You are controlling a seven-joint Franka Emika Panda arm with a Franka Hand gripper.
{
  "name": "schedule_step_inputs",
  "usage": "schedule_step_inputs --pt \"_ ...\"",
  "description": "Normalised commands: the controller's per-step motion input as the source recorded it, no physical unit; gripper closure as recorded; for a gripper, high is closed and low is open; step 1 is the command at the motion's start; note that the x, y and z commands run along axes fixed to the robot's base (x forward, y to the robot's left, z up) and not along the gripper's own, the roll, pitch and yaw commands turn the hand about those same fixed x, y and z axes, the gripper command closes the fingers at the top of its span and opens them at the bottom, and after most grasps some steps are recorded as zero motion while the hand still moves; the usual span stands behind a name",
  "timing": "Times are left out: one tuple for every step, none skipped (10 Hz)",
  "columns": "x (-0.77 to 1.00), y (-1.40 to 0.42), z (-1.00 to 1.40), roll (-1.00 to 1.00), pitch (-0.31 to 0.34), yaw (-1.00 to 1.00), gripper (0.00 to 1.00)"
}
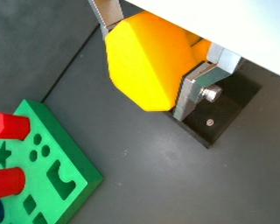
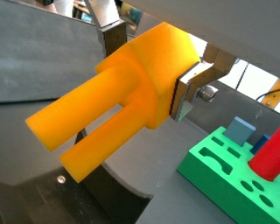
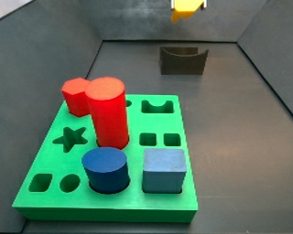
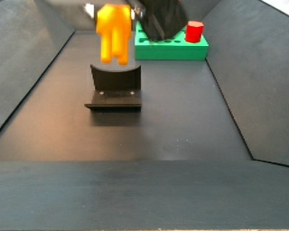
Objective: Pick up the 3 prong object. Move up. Place the 3 prong object on the fixture. Regrasp the 3 prong object. Move to above the board. Insert the 3 prong object.
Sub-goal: Place the 3 prong object on the fixture.
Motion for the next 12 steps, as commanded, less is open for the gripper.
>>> schedule_step_inputs --pt "0.13 0.14 -1.00 -1.00 0.190 -0.10 1.00" --pt "0.14 0.13 -1.00 -0.92 0.191 -0.12 1.00" --pt "0.15 0.14 -1.00 -0.63 0.136 -0.16 1.00" --pt "0.15 0.14 -1.00 -0.50 0.112 -0.17 1.00" --pt "0.16 0.13 -1.00 -0.28 0.065 -0.18 1.00" --pt "0.14 0.11 -0.78 -0.16 0.038 -0.17 1.00" --pt "0.12 0.11 -0.57 -0.09 0.019 -0.16 1.00" --pt "0.10 0.14 -0.49 -0.07 0.006 -0.15 1.00" --pt "0.10 0.14 -0.49 -0.07 0.006 -0.15 1.00" --pt "0.09 0.18 -0.46 -0.05 -0.004 -0.15 1.00" --pt "0.09 0.17 -0.46 -0.06 -0.005 -0.15 1.00" --pt "0.09 0.17 -0.45 -0.06 -0.007 -0.14 1.00"
